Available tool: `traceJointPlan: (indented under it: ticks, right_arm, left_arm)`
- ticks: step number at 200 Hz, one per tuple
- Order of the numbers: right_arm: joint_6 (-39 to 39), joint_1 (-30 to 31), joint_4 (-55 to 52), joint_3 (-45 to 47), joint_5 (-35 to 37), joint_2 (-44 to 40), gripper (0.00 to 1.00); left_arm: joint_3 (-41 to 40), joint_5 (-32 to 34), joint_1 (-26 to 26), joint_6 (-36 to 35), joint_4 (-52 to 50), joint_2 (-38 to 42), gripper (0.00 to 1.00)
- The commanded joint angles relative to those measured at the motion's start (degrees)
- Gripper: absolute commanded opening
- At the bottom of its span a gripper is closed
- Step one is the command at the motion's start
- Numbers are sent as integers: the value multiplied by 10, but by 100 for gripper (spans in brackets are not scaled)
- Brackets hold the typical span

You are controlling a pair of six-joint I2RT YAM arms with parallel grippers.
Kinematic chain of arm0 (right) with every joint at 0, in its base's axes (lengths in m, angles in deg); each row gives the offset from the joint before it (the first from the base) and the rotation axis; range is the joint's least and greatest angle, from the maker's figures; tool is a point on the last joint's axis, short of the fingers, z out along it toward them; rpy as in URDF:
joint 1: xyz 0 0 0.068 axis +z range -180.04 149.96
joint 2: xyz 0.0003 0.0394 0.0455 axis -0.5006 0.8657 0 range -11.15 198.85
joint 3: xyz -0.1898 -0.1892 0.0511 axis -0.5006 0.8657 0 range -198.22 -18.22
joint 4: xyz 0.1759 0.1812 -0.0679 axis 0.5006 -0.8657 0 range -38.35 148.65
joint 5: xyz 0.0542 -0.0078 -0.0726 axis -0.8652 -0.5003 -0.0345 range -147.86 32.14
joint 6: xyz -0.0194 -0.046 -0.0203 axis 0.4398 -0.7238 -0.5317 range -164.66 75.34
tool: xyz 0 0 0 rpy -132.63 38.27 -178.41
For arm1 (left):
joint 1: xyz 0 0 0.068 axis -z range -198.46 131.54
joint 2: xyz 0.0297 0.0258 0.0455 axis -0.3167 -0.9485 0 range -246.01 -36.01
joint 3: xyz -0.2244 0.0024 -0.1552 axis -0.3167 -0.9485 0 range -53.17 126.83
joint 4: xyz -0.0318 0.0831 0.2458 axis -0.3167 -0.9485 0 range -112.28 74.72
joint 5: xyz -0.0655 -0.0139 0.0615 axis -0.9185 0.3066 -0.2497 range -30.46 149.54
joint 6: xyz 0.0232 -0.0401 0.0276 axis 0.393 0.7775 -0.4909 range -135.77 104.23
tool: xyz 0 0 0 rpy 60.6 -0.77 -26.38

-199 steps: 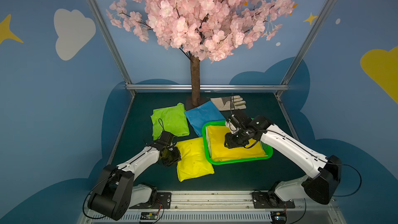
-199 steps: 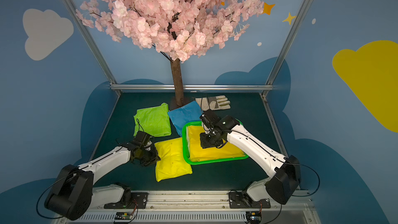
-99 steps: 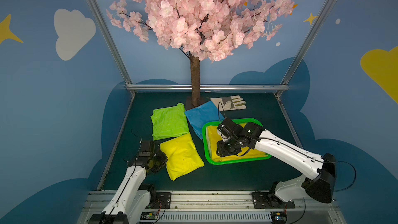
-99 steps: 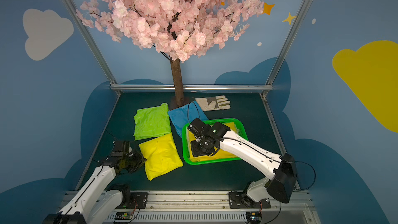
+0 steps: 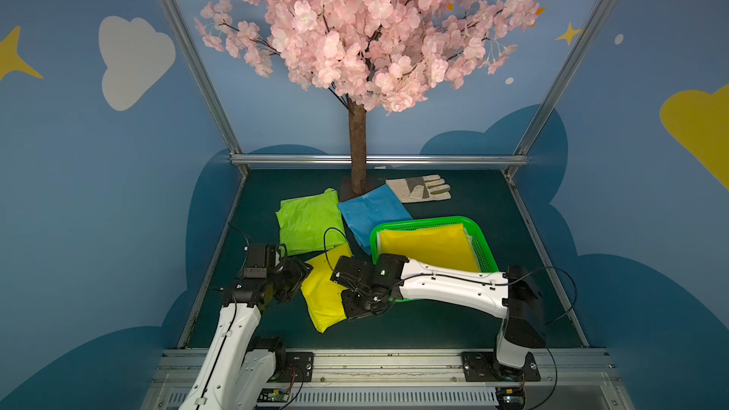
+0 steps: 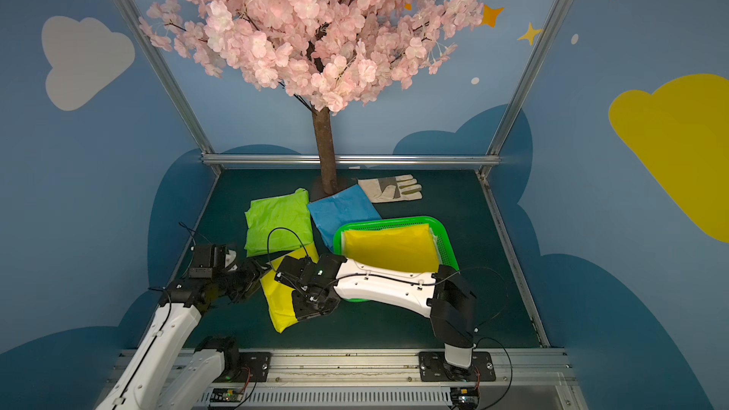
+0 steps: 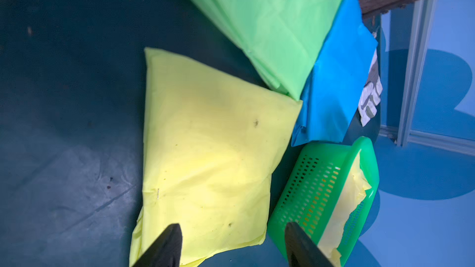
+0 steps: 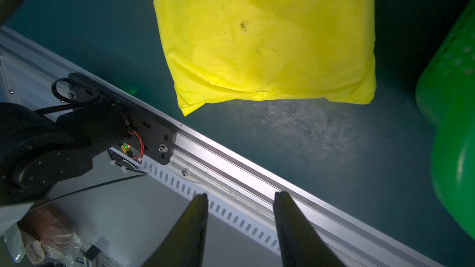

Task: Put the folded raincoat in the basket
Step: Adjust the raincoat at the center of the board.

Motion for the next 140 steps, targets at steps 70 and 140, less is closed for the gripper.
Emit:
traceJointPlan:
  ticks: [70,140]
  right_arm:
    - [12,20,-22,9,30,49,37]
    - [-1,12,-37,-16,27,117,31]
  left_arm:
    - [206,-44,4,-175,34,-424,55]
    - [229,25,4,-171,23,-499,53]
